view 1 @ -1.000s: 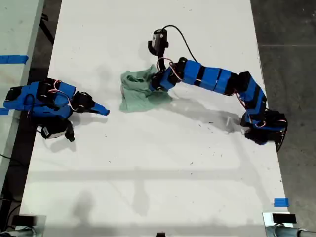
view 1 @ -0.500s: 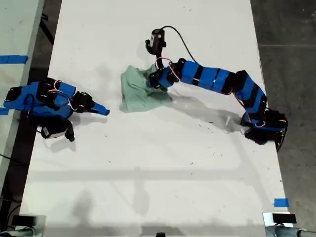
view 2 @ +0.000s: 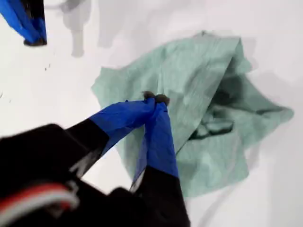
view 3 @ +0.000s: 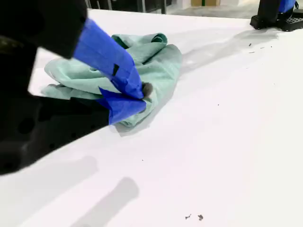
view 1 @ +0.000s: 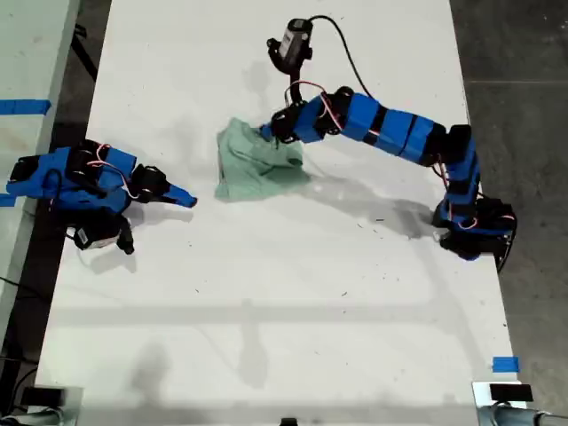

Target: Fold tshirt

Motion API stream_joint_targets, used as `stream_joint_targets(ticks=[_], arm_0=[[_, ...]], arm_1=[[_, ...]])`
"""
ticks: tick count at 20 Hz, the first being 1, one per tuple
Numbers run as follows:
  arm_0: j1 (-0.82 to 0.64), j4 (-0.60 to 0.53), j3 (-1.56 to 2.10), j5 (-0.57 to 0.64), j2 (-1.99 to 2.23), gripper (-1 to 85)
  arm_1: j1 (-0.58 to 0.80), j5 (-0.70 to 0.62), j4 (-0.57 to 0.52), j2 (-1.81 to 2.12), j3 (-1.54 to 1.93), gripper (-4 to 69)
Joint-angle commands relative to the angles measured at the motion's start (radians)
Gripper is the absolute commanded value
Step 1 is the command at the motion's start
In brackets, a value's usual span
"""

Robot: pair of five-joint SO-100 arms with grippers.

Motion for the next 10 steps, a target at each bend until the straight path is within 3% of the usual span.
stream_joint_targets(ticks=[1, 4, 10], arm_0=[[0.0, 0.003, 0.011, -0.014, 0.097, 0.1], [-0.008, 0.003, 0.011, -0.009, 0.097, 0.1], [-0.005, 0.003, 0.011, -0.009, 0.097, 0.1]], arm_1=[[-0.017, 0.006, 0.143, 0.17, 0.08, -1.0], [-0.017, -0.002, 0.256, 0.172, 0.143, -1.0], [0.038, -0.026, 0.311, 0.152, 0.268, -1.0]])
